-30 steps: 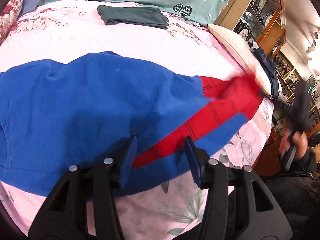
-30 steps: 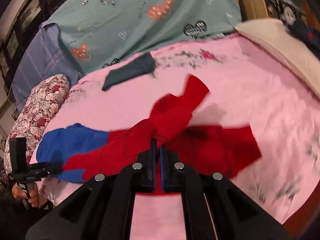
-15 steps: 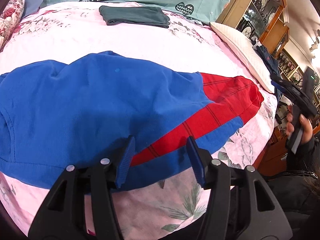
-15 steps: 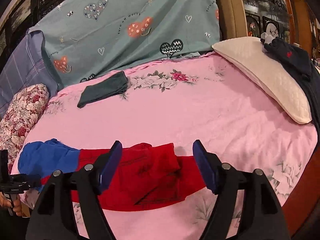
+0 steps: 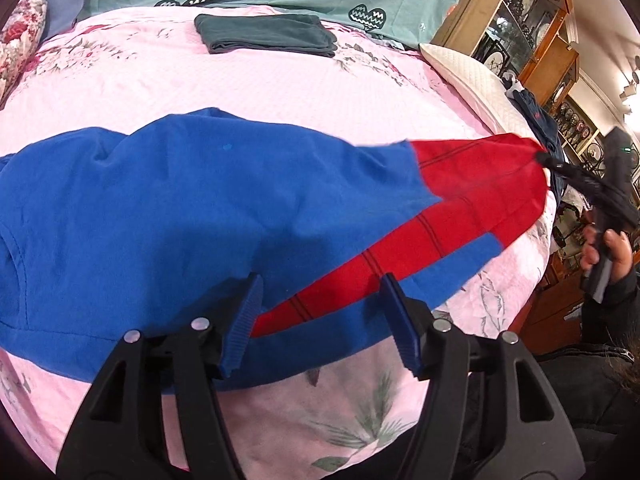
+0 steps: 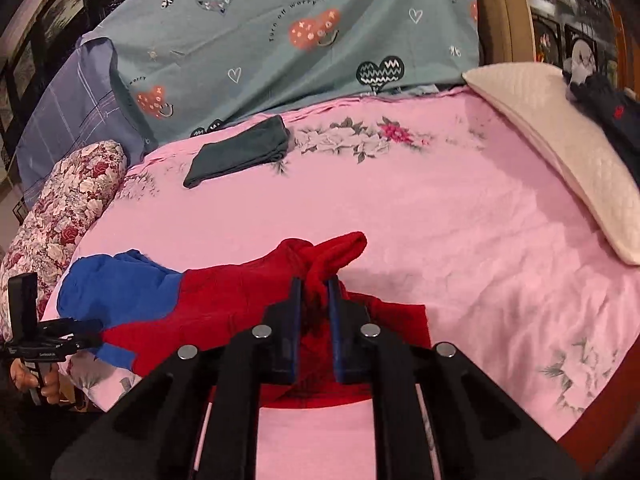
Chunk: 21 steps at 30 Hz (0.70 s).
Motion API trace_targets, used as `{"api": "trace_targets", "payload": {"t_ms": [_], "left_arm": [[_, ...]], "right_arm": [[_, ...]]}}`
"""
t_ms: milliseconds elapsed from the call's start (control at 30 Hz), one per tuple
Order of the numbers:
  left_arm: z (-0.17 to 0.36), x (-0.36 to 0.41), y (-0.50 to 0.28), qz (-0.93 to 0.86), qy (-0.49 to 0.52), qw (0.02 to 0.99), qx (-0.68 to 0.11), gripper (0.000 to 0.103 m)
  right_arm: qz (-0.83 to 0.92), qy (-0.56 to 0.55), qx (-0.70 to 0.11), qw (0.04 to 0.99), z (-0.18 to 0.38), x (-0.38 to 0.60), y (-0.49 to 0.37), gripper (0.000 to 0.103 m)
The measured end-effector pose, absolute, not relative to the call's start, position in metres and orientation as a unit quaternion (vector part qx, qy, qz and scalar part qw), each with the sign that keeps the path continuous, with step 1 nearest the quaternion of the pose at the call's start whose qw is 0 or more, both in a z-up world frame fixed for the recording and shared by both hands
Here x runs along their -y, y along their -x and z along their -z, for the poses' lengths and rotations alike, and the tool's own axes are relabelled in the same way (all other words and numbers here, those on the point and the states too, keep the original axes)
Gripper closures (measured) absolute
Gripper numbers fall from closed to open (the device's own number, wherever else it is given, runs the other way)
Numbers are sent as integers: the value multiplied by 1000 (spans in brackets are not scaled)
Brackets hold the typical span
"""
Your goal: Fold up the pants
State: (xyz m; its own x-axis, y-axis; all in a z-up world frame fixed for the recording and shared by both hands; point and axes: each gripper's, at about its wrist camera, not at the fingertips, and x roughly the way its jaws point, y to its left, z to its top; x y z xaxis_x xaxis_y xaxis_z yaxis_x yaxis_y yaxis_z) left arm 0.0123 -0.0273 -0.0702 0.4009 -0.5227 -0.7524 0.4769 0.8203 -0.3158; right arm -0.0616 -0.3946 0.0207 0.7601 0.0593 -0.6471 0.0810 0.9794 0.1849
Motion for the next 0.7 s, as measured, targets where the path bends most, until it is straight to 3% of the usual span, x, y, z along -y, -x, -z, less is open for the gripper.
{"api": "trace_targets", "payload": {"t_ms": [200, 233, 367, 500, 700], "left_arm": [[75, 37, -15, 303, 20, 837, -456, 40], [75, 39, -15, 302, 17, 838, -455, 40], [73, 39, -13, 299, 11, 839, -454, 40], [74, 39, -13, 299, 14, 840, -454, 37], [74, 44, -12, 300, 5, 840, -452, 32]], "right_arm": [[72, -81, -403, 909, 32, 405, 56, 90], [75, -80, -416, 903, 46, 407, 52, 87], [101, -77, -397, 909, 41, 413, 57, 58], [140, -59, -366, 918, 17, 420, 68, 58], [89, -88, -385, 914, 21, 427, 51, 56]]}}
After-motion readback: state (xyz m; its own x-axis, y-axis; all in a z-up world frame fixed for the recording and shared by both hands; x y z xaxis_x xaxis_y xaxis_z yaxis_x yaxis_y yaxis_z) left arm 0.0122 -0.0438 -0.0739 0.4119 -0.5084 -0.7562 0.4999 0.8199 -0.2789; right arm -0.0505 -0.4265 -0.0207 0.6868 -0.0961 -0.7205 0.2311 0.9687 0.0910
